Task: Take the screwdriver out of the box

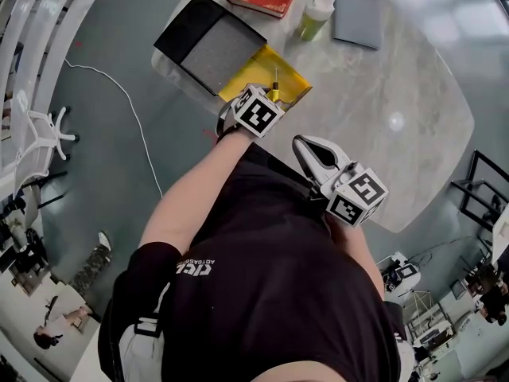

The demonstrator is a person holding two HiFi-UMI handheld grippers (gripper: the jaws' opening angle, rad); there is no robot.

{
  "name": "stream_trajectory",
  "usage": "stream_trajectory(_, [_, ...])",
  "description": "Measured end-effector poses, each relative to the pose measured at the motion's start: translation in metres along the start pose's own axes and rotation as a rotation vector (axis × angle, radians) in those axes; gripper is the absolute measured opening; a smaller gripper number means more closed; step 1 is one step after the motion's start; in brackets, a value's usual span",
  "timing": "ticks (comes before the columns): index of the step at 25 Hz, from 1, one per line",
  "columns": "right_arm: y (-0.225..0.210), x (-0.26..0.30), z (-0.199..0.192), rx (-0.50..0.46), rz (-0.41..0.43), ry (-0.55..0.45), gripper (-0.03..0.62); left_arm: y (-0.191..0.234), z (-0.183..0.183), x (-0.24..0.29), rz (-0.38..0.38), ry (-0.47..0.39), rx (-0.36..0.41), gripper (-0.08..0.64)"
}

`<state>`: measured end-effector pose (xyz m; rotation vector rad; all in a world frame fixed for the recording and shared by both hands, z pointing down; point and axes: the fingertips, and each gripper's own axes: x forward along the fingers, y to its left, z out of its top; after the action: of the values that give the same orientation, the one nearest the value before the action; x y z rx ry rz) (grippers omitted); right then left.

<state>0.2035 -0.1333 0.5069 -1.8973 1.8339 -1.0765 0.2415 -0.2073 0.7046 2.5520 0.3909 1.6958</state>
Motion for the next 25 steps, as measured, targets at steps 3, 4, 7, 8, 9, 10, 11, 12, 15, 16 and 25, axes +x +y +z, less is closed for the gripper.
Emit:
stream_trajectory(3, [-0.001,-0.002,0.002,0.002,-0.008,-0.008,0.014,-0.001,-0.004,0.009,-0.007,0.033,0.009,0.156])
stream_trajectory(4, [-0.002,-0.003,0.002,0.003,-0.012,-0.011,0.014,-0.002,-0.005,0.011,-0.006,0.04,0.012,0.156])
stream_trajectory(7, [-0.004,-0.006,0.003,0.006,-0.026,-0.013,0.014,-0.003,-0.004,0.015,-0.005,0.05,0.025,0.159])
stream_trajectory(8, [-0.005,-0.007,0.003,0.006,-0.031,-0.013,0.014,-0.003,-0.004,0.017,-0.004,0.054,0.036,0.161])
stream_trajectory(9, [-0.006,-0.007,0.003,0.006,-0.034,-0.014,0.014,-0.003,-0.003,0.018,-0.001,0.063,0.053,0.163])
stream_trajectory(10, [-0.007,-0.008,0.003,0.007,-0.038,-0.015,0.014,-0.003,-0.004,0.02,0.004,0.076,0.072,0.163])
stream_trajectory(11, [-0.007,-0.009,0.003,0.007,-0.04,-0.017,0.014,-0.002,-0.005,0.021,0.01,0.091,0.091,0.163])
stream_trajectory(12, [-0.006,-0.009,0.003,0.007,-0.041,-0.018,0.014,-0.001,-0.007,0.023,0.014,0.105,0.104,0.16])
stream_trajectory(15, [-0.006,-0.009,0.004,0.008,-0.041,-0.019,0.014,0.004,-0.014,0.024,0.011,0.13,0.11,0.124])
stream_trajectory(16, [-0.006,-0.009,0.004,0.009,-0.039,-0.02,0.014,0.005,-0.015,0.023,0.009,0.132,0.111,0.092])
stream_trajectory(25, [-0.002,-0.001,0.009,-0.008,-0.014,-0.03,0.014,0.001,-0.012,0.012,-0.02,0.1,0.117,0.069])
